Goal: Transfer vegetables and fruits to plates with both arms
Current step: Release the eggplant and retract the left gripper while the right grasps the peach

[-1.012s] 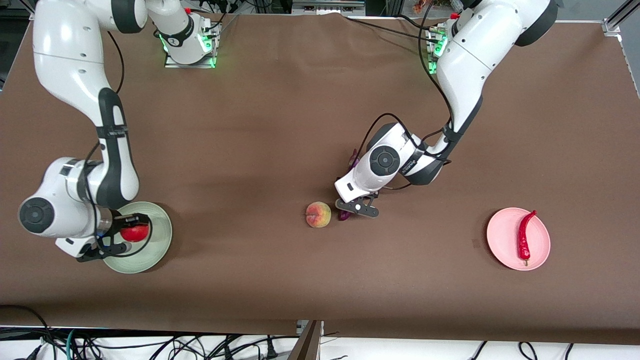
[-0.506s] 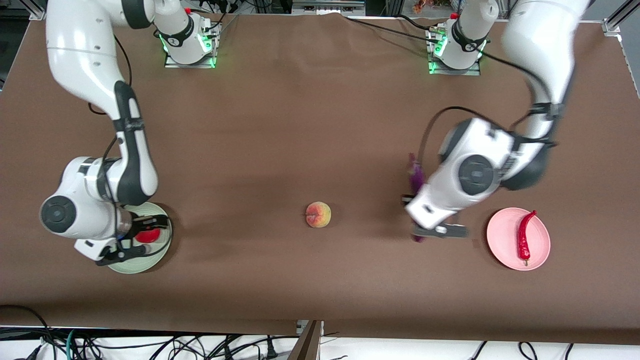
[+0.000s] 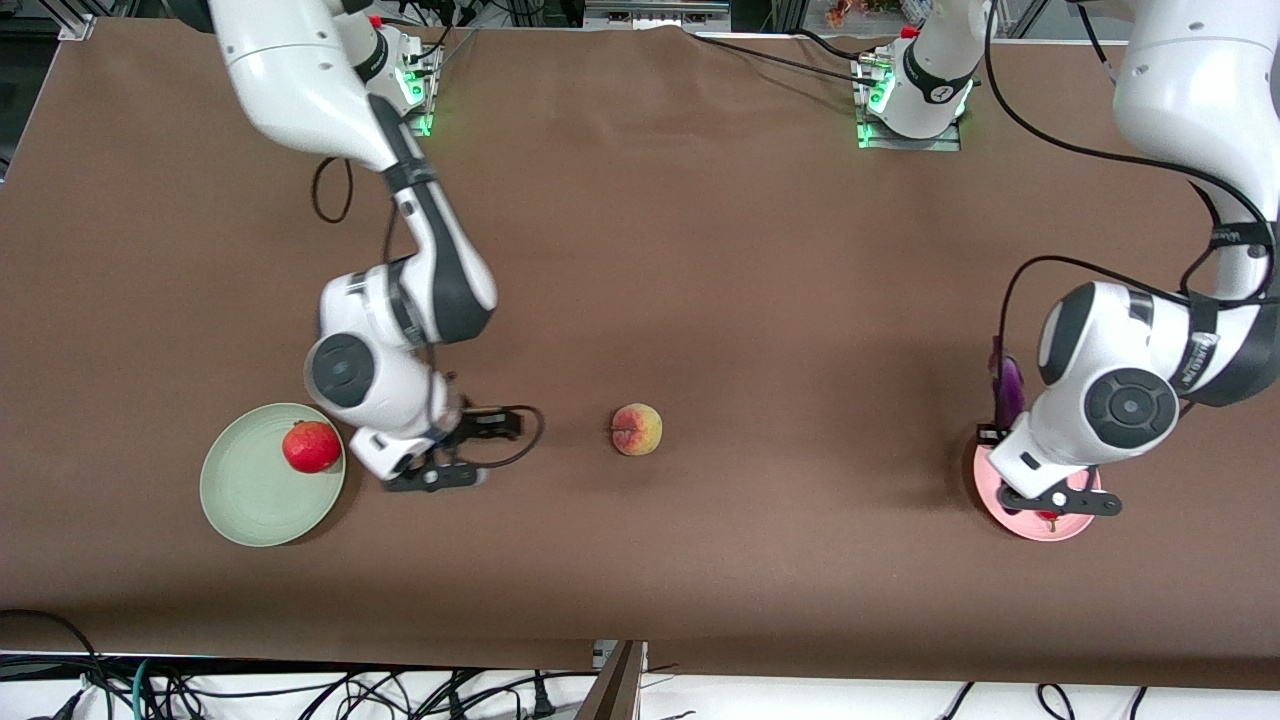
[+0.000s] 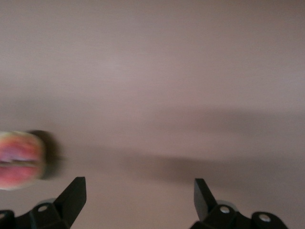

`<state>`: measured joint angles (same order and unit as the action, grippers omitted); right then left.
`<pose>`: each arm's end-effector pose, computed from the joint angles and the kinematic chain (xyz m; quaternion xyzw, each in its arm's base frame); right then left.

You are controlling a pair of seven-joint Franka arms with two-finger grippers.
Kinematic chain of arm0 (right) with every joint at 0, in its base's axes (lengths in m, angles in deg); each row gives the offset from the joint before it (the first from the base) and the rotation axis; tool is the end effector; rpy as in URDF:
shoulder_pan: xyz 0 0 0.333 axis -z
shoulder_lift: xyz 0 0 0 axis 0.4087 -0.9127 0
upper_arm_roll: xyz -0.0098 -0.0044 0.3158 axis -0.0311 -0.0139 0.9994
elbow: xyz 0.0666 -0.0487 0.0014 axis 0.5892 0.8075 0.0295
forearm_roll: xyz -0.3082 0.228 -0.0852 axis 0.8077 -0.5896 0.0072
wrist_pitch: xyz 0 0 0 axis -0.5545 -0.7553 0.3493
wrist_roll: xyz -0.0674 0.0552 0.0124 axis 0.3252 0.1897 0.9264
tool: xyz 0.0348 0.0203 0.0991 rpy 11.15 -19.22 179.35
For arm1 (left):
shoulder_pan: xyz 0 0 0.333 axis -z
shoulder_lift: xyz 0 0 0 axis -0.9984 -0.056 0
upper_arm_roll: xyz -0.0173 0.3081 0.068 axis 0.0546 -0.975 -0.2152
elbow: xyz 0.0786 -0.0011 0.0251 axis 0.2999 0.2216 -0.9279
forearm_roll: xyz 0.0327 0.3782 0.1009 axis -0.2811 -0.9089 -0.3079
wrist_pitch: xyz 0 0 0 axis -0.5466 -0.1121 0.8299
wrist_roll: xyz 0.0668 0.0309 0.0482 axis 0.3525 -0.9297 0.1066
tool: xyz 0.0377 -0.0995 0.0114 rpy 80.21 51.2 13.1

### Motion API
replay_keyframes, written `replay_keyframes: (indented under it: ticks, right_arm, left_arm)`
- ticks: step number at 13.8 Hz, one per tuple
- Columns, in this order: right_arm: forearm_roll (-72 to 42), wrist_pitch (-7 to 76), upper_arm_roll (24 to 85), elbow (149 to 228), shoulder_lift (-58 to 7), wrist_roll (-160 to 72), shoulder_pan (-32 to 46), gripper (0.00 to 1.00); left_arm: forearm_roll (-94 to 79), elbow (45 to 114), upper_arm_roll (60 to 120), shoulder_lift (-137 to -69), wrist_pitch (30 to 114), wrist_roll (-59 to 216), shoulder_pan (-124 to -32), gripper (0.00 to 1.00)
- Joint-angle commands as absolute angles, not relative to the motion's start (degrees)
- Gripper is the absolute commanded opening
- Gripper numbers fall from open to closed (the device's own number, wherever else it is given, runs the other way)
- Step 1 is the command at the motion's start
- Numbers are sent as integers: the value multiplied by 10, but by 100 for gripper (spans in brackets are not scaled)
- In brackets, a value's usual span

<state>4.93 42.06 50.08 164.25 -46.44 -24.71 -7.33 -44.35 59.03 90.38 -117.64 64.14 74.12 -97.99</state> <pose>0.6828 0.3140 0.2899 -0.9969 -0.0106 -0.0163 0.0764 0.7132 -0.0113 0.3022 -0.9897 0.0364 0.0538 0.1277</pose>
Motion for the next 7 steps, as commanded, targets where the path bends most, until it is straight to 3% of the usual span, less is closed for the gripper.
replay_keyframes:
  ticks: [1, 5, 6, 7]
  right_arm:
    - [38, 472, 520, 1629, -477, -155, -104, 100]
    - [37, 614, 527, 1629, -516, -94, -156, 100]
    - [37, 645, 530, 1630, -527, -93, -167, 100]
    - [37, 661, 530, 1630, -536, -88, -174, 100]
  left_arm:
    - [-482, 591, 905, -1204, 701, 754, -1002, 14]
    - [-481, 612, 904, -1234, 735, 768, -1040, 26]
    - [-480, 612, 904, -1239, 740, 768, -1040, 32]
    - [-480, 613, 904, -1241, 740, 769, -1041, 47]
